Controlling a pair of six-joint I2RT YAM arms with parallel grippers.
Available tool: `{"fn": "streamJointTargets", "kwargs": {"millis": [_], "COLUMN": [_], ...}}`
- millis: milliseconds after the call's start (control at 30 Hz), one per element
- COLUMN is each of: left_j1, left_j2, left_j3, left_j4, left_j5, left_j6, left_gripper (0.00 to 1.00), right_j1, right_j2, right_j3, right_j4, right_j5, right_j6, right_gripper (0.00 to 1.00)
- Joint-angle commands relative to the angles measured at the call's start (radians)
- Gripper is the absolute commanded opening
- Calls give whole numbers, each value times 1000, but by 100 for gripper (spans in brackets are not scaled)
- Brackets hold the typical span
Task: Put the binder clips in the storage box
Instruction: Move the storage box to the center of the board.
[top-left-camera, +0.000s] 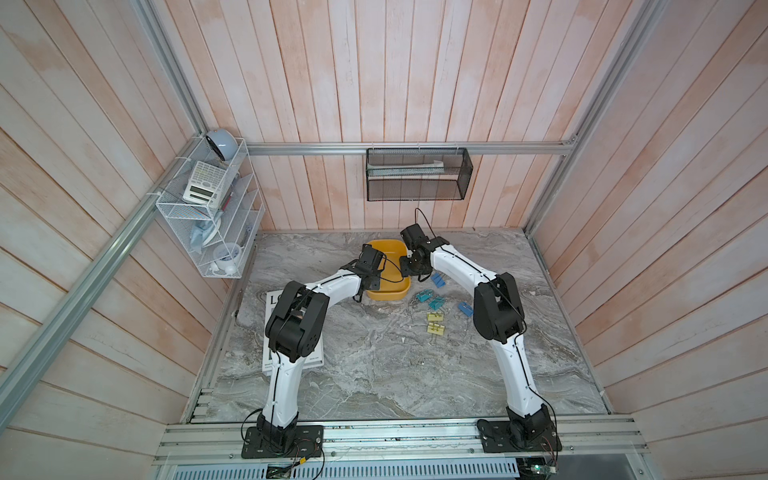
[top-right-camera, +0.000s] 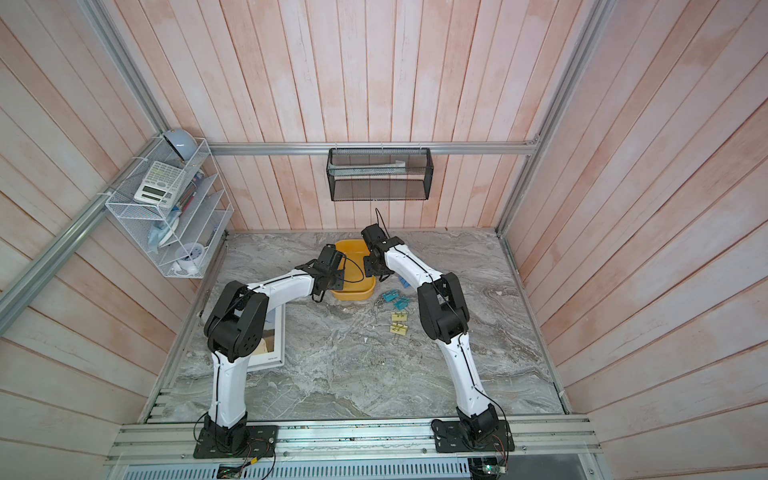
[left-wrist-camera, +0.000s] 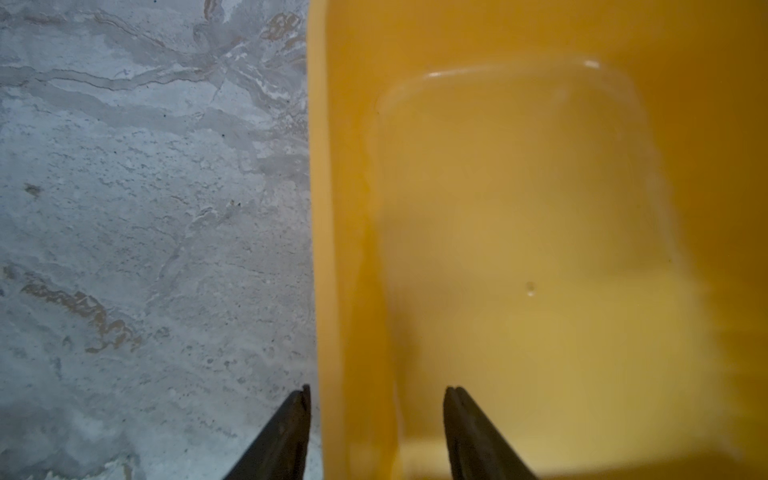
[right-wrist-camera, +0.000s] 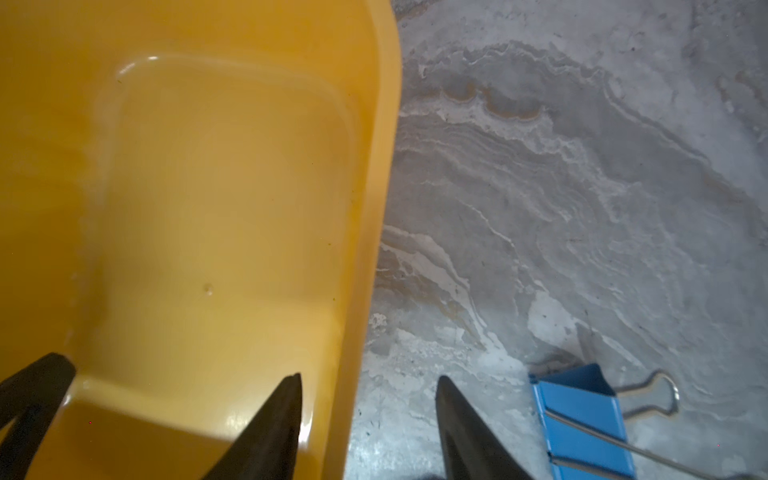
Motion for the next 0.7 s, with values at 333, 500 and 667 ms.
{"fn": "streamJointTargets", "kwargs": {"millis": [333, 500, 667], "left_j1": [-35, -93, -175], "left_j2": [-131, -259, -380], "left_j3": [-186, -296, -430], "left_j4": [35, 42, 48], "left_j5": [49, 46, 52], "left_j6": [-62, -108, -195], "left_gripper": [53, 53, 53], "right_j1": [24, 38, 51], "right_j2": [-12, -81, -168], "right_j3": [4, -79, -188], "right_j4": [-107, -110, -120], "right_j5": [-68, -92, -146], "right_j6": [-22, -55, -96], "right_gripper": [31, 23, 22]}}
